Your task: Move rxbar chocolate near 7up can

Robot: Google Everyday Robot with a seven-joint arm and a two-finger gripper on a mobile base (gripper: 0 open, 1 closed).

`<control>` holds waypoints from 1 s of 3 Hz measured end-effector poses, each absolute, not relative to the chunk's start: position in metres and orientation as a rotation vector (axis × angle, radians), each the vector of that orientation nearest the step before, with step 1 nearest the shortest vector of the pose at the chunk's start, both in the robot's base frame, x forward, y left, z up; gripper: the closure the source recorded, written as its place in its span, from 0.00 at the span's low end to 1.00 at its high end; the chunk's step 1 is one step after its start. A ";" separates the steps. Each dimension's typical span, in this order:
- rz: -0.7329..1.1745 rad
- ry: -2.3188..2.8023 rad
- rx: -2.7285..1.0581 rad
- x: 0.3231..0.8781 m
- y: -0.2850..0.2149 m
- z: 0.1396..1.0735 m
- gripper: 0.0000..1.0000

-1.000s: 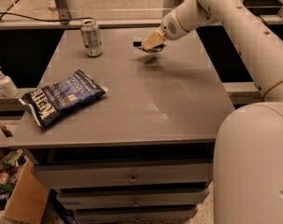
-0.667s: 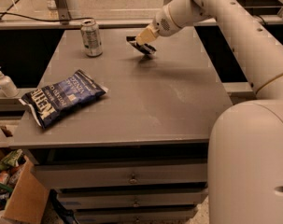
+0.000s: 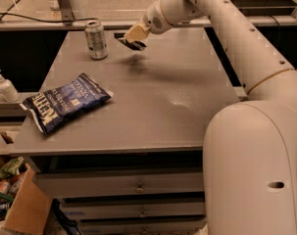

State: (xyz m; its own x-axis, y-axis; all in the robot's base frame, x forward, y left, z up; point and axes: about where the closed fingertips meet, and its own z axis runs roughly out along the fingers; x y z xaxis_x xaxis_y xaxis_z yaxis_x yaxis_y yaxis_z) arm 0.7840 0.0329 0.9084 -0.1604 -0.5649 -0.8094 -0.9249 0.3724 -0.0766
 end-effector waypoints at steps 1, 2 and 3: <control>0.562 1.733 -1.344 0.783 0.056 0.917 1.00; 0.513 1.614 -1.409 0.775 0.077 0.925 1.00; 0.499 1.514 -1.494 0.765 0.098 0.921 1.00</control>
Offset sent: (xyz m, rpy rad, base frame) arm -0.0288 0.0657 0.0276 0.0031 -0.3372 0.1996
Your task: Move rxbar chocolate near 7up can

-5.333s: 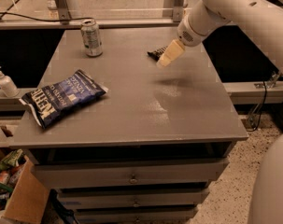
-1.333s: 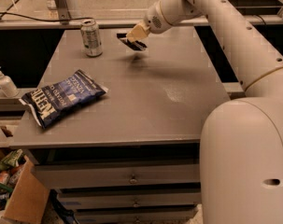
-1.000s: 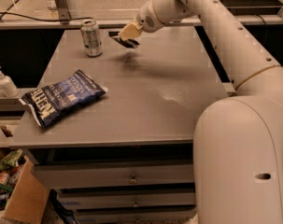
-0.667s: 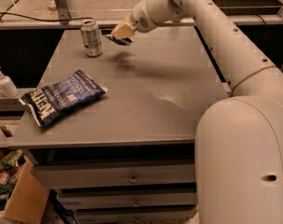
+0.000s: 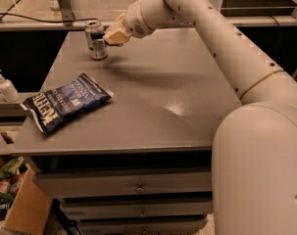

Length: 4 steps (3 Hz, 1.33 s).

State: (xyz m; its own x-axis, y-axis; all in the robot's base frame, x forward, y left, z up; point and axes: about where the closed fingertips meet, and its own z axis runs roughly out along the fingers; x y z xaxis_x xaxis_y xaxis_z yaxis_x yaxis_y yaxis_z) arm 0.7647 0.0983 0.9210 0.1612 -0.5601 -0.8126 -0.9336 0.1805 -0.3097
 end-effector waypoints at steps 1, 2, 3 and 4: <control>0.493 1.445 -1.593 0.758 0.110 0.905 1.00; 0.478 1.421 -1.678 0.758 0.114 0.887 1.00; 0.461 1.419 -1.762 0.758 0.112 0.868 0.84; 0.431 1.433 -1.829 0.759 0.110 0.856 0.60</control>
Offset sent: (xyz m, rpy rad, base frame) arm -0.0051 0.0098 -0.0524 -0.1662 -0.0658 0.1989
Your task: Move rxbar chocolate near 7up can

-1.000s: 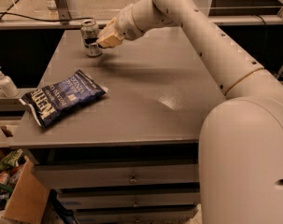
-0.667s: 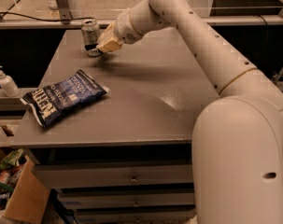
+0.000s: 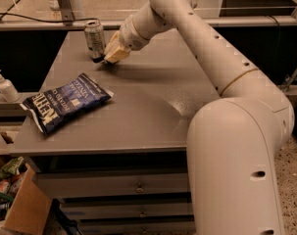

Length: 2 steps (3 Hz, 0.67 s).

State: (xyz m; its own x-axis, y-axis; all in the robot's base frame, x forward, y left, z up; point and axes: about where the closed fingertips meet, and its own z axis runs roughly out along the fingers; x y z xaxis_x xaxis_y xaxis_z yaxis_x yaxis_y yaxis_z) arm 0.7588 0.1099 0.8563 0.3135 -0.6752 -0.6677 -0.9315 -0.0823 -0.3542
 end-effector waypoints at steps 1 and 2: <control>0.404 1.447 -1.867 0.760 0.107 0.850 0.37; 0.382 1.464 -1.889 0.762 0.107 0.847 0.13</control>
Offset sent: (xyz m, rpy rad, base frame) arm 0.0058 -0.0090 -0.0059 -0.1102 -0.0104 -0.0124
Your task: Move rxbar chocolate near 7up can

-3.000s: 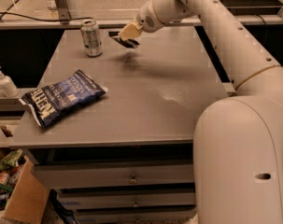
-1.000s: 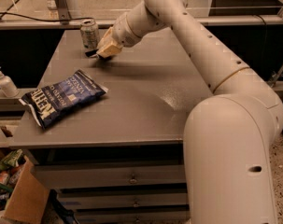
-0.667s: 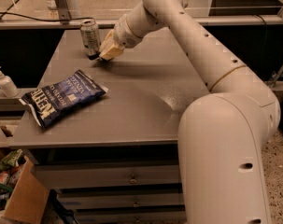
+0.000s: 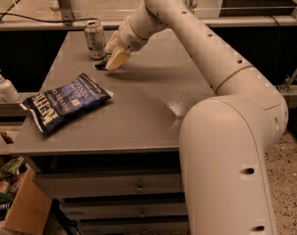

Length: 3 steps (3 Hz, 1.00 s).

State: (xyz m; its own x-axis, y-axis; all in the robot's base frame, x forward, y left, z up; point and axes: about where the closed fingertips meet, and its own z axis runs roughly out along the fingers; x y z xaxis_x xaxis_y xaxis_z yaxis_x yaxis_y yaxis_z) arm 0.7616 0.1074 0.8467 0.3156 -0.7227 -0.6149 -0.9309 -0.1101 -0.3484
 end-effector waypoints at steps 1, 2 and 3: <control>0.366 1.482 -1.898 0.762 0.109 0.846 0.00; 0.354 1.492 -1.887 0.764 0.107 0.852 0.00; 0.338 1.540 -1.832 0.771 0.082 0.863 0.00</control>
Offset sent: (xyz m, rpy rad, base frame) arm 0.0049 -0.0103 0.0211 -0.0195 -0.0192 -0.0539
